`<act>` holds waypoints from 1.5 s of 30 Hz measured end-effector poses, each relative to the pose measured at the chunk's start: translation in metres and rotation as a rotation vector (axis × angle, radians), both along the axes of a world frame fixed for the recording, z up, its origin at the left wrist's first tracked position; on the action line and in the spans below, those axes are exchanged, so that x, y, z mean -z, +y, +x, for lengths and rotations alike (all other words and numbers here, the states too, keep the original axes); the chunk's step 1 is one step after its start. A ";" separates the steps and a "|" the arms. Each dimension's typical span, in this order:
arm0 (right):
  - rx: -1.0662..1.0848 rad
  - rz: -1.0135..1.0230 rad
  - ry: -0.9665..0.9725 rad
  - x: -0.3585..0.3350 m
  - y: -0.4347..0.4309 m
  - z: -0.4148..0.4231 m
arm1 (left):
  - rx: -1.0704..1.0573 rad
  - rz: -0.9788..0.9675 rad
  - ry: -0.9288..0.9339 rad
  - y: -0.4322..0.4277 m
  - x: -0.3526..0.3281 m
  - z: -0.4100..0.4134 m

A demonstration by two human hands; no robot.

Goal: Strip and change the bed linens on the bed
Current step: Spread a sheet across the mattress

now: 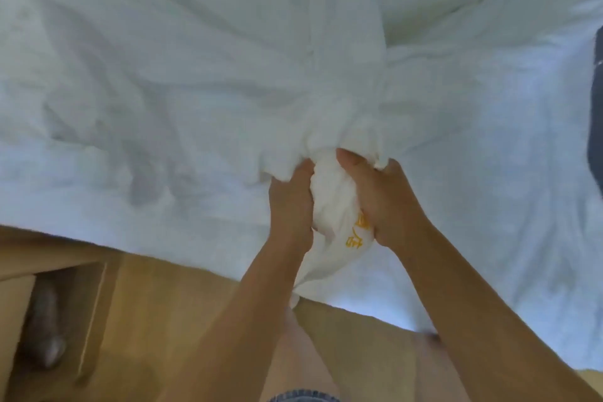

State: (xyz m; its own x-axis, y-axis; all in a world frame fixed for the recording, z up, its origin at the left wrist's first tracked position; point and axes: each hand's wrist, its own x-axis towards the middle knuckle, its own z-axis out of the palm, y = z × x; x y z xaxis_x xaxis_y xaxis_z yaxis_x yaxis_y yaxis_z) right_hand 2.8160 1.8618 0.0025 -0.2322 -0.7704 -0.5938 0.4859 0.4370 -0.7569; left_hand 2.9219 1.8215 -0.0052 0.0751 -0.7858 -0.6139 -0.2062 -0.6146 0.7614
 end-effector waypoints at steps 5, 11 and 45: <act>0.112 0.075 -0.045 -0.002 0.111 -0.111 | -0.056 0.198 0.224 0.118 -0.015 -0.085; -0.076 0.303 0.238 0.059 0.096 -0.150 | -0.138 0.490 0.138 0.095 0.040 -0.118; -0.465 0.333 0.505 0.030 0.002 -0.078 | 0.190 -0.184 -1.066 -0.014 0.010 -0.031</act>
